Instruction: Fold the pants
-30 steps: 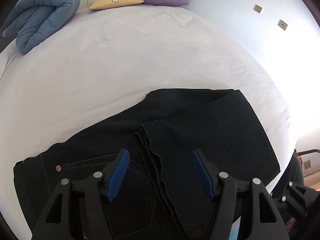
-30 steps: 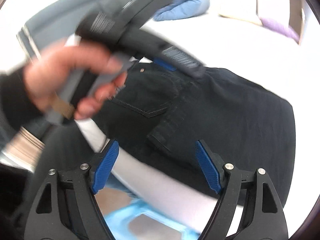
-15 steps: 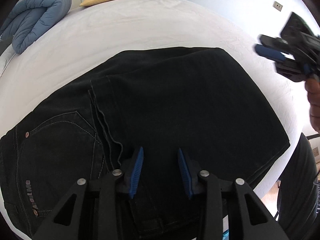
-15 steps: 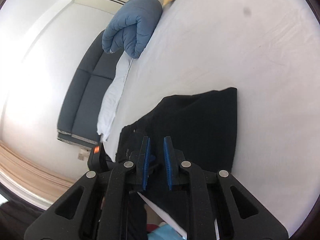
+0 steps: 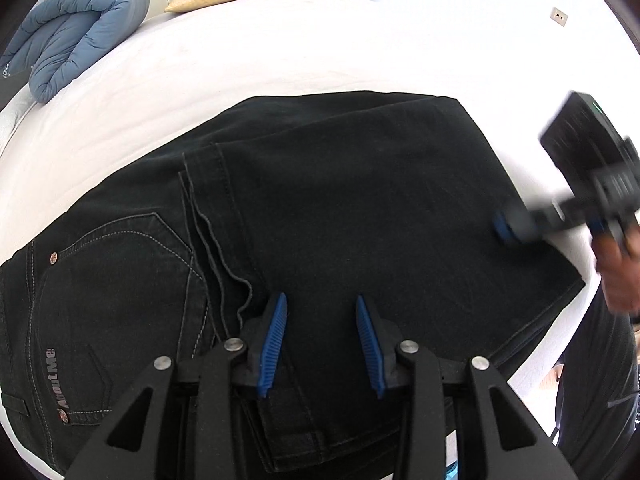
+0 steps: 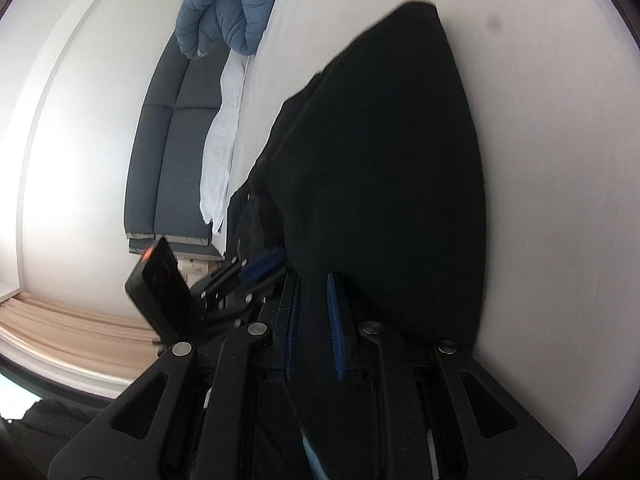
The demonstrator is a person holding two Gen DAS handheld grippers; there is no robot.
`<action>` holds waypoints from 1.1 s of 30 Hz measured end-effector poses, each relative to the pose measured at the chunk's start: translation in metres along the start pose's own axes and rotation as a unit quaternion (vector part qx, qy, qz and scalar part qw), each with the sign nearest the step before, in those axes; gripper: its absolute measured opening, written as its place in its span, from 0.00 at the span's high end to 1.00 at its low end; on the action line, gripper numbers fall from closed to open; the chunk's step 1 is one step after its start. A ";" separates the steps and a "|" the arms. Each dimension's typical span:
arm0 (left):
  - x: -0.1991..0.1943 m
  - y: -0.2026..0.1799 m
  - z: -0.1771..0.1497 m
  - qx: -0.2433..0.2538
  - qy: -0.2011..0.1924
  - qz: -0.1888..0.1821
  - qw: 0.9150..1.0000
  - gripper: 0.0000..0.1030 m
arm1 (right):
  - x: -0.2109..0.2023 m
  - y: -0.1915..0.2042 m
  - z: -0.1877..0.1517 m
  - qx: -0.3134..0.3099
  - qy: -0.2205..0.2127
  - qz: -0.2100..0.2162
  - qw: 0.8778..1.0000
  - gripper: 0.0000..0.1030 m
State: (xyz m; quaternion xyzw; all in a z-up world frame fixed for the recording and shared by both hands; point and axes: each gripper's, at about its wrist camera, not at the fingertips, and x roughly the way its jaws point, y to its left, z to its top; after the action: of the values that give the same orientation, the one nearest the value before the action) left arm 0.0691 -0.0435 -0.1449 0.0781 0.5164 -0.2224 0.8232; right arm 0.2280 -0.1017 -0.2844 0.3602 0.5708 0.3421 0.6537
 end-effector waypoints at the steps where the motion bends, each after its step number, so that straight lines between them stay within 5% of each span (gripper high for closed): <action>1: 0.000 0.000 0.000 -0.001 0.000 0.000 1.000 0.62 | 0.001 0.005 -0.012 -0.007 0.005 -0.003 1.000 0.87; 7: 0.000 0.000 -0.005 0.000 -0.003 0.002 1.000 0.62 | -0.016 0.014 -0.061 -0.012 0.029 -0.021 0.999 0.87; 10: 0.000 0.000 -0.006 -0.001 -0.005 0.001 1.000 0.62 | -0.039 0.035 -0.066 -0.036 0.002 -0.023 0.999 0.87; 14: 0.000 0.001 -0.007 0.000 -0.006 0.000 1.000 0.62 | -0.054 0.042 -0.039 -0.047 -0.030 0.001 0.998 0.87; 21: -0.002 0.001 -0.007 -0.001 -0.007 -0.002 1.000 0.62 | -0.001 0.003 0.025 0.008 0.019 -0.031 0.999 0.88; 33: -0.004 0.005 -0.010 -0.010 -0.016 -0.011 1.000 0.62 | -0.077 -0.035 0.070 0.092 -0.130 -0.019 0.987 0.87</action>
State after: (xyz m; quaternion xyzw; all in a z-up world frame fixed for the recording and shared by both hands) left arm 0.0621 -0.0342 -0.1467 0.0610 0.5062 -0.2277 0.8296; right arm 0.2903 -0.1912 -0.2702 0.4490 0.5168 0.2262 0.6929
